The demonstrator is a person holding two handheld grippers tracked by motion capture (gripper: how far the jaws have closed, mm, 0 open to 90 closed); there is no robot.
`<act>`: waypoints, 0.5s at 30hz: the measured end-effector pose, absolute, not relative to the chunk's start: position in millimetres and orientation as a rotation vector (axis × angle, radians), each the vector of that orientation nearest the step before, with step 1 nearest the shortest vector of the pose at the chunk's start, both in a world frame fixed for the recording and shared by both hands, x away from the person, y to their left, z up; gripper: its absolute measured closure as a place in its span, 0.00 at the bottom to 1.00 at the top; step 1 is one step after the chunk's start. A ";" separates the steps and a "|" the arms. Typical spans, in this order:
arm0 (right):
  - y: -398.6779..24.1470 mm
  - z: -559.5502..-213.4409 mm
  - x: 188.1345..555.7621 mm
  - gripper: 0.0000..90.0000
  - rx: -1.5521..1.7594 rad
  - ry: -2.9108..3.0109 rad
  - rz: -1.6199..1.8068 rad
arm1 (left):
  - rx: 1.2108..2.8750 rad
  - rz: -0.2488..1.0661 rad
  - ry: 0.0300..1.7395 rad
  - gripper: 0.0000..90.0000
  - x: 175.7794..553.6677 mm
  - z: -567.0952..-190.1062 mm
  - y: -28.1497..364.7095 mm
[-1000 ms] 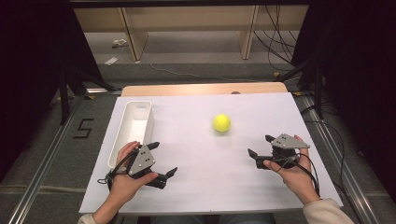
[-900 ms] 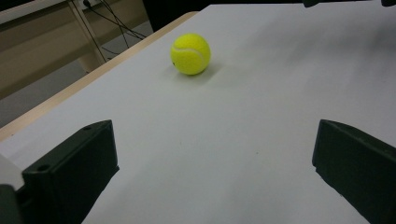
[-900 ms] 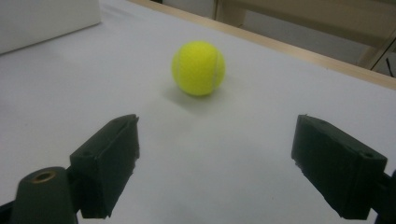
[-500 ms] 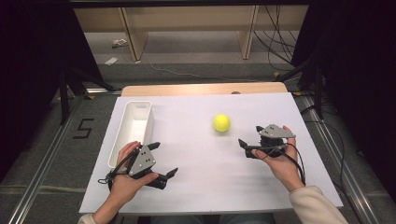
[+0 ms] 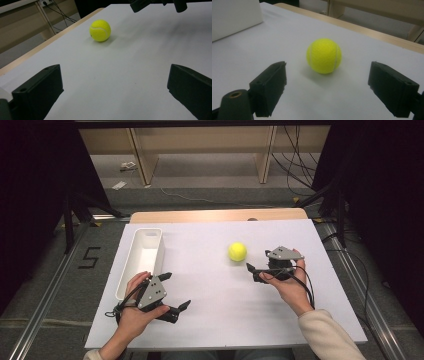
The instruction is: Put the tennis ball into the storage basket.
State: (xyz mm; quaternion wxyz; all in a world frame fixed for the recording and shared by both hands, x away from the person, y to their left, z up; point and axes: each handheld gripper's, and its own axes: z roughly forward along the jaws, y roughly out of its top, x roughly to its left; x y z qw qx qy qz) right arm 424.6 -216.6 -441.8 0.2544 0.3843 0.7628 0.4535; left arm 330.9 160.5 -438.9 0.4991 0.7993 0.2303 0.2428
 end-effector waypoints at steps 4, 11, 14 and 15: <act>-212.9 -442.8 428.1 0.18 1.039 2.078 1.229 | 1.933 0.587 0.556 0.00 330.7 -439.0 159.8; -206.8 -443.1 434.3 0.18 1.043 2.076 1.221 | 1.935 0.591 0.551 0.00 330.4 -438.7 159.6; -204.9 -442.2 436.3 0.18 1.042 2.076 1.222 | 1.934 0.588 0.551 0.00 330.1 -438.6 159.3; -204.7 -441.9 437.0 0.18 1.044 2.076 1.224 | 1.933 0.588 0.553 0.00 330.1 -438.5 159.4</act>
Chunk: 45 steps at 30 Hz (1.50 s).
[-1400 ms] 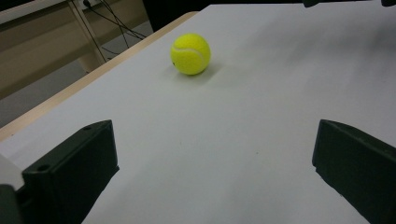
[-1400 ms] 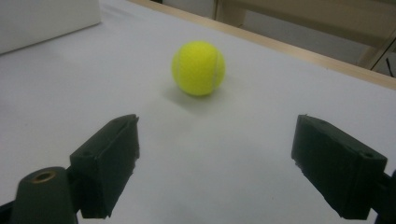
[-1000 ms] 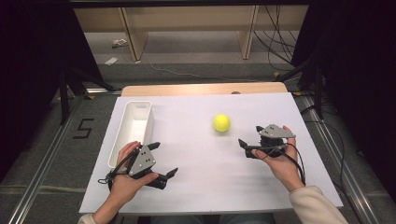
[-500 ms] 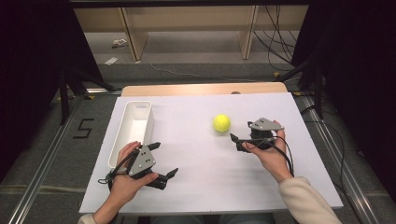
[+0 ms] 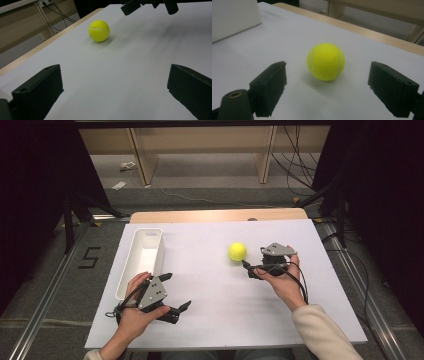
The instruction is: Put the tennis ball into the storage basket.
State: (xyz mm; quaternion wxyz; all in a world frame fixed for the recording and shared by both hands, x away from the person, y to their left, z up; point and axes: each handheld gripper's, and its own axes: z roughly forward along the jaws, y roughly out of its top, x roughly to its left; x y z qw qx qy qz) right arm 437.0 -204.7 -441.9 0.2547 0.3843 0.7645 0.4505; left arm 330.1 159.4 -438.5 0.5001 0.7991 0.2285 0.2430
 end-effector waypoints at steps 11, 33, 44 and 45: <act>-197.1 -443.1 447.6 0.18 1.060 2.063 1.220 | 1.931 0.588 0.547 0.00 329.3 -438.3 158.5; -182.6 -447.5 459.5 0.18 1.070 2.059 1.204 | 1.922 0.591 0.560 0.00 330.0 -437.1 160.9; -177.3 -453.1 471.1 0.17 1.107 2.059 1.173 | 1.917 0.588 0.565 0.00 330.1 -437.1 160.9; -177.1 -453.4 472.0 0.17 1.111 2.060 1.173 | 1.917 0.587 0.564 0.00 330.1 -437.1 160.8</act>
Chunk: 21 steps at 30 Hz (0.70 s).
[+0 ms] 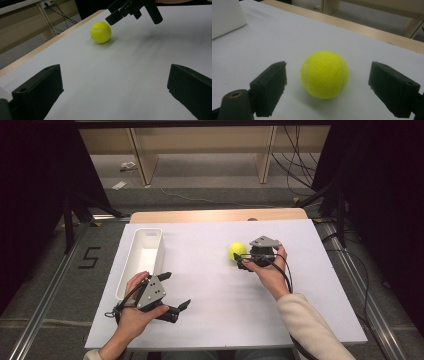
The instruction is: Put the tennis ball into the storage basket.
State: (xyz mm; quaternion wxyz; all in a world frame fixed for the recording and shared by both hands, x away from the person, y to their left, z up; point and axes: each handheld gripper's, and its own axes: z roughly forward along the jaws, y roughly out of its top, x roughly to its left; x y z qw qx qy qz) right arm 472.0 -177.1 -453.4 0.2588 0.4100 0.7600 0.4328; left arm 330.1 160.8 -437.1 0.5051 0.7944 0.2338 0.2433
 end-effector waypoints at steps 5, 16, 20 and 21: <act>-175.4 -455.7 477.4 0.17 1.123 2.061 1.167 | 1.919 0.589 0.561 0.00 329.9 -437.0 160.1; -164.5 -463.4 488.5 0.17 1.133 2.077 1.145 | 1.917 0.586 0.563 0.00 330.1 -437.2 160.4; -161.6 -466.0 492.4 0.17 1.133 2.082 1.129 | 1.917 0.591 0.558 0.00 330.2 -436.5 160.4; -160.7 -467.1 493.4 0.17 1.137 2.084 1.127 | 1.917 0.587 0.561 0.00 330.1 -436.8 160.2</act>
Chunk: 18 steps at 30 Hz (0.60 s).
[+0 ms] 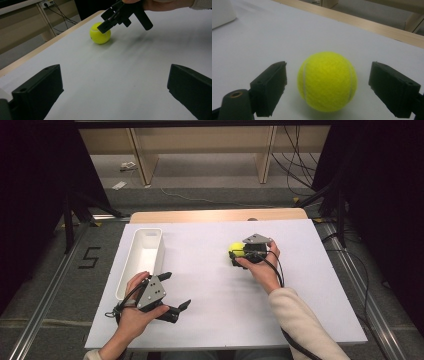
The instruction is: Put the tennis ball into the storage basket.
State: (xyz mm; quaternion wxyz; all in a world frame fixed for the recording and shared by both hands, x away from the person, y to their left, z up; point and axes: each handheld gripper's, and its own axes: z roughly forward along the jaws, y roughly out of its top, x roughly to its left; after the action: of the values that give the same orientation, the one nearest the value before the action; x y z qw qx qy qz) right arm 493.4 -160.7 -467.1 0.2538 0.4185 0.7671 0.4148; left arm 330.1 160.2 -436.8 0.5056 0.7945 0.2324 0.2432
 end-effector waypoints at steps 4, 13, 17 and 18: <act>-156.9 -469.5 497.6 0.17 1.142 2.088 1.119 | 1.918 0.587 0.560 0.00 330.3 -436.9 160.0; -151.6 -475.0 506.2 0.17 1.155 2.101 1.098 | 1.914 0.586 0.564 0.00 330.3 -436.8 160.6; -150.2 -477.5 508.7 0.17 1.167 2.113 1.084 | 1.915 0.587 0.566 0.00 330.5 -437.0 160.7; -150.1 -478.0 509.3 0.17 1.171 2.118 1.079 | 1.914 0.587 0.565 0.00 330.5 -437.0 160.7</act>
State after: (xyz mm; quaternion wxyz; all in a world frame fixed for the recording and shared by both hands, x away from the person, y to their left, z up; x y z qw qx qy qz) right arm 509.3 -150.1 -478.0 0.2433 0.4285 0.7753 0.3950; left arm 330.5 160.7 -437.0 0.5061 0.7936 0.2344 0.2433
